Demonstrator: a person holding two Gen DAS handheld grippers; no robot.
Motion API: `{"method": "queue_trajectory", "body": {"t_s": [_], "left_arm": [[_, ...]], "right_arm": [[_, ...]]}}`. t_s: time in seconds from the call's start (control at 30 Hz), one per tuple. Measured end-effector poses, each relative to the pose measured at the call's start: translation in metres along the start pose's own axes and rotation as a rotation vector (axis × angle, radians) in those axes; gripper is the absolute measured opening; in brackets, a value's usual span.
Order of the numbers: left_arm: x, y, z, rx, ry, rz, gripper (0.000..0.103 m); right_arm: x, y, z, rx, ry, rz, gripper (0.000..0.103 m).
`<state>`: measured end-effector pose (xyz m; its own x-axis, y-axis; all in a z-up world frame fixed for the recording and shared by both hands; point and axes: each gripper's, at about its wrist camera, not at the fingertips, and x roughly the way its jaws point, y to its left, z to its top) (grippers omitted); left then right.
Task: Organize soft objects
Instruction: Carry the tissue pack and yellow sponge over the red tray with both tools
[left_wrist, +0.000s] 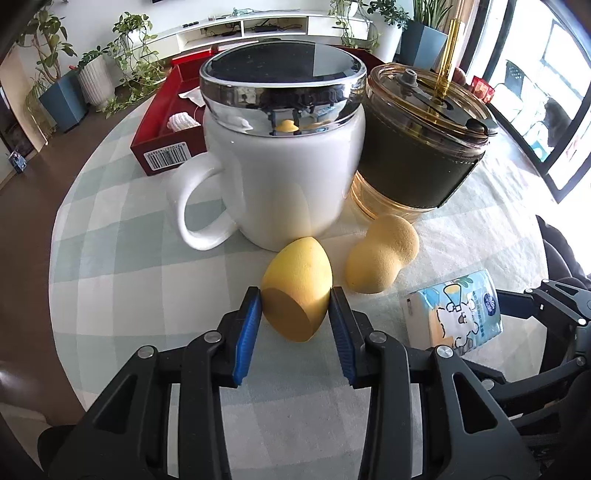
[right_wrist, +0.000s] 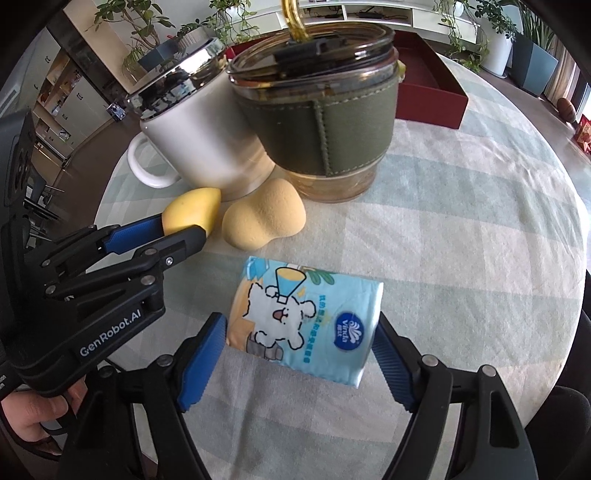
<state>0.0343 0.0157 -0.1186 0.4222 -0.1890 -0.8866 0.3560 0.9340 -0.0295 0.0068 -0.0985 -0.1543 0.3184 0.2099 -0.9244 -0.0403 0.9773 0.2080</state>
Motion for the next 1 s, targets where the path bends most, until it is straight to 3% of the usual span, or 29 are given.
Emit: {"method": "queue_trajectory", "body": {"t_s": [0.47,1.0], "left_arm": [[-0.008,0.044,-0.017,-0.062,0.013,0.08,0.035],[-0.007,0.118,-0.007,-0.189,0.012,0.178,0.035]], "right_arm": [[-0.023,-0.039,-0.001,0.06,-0.028,-0.044,0.08],[-0.043,-0.112,0.023,0.156,-0.06,-0.129,0.08]]}}
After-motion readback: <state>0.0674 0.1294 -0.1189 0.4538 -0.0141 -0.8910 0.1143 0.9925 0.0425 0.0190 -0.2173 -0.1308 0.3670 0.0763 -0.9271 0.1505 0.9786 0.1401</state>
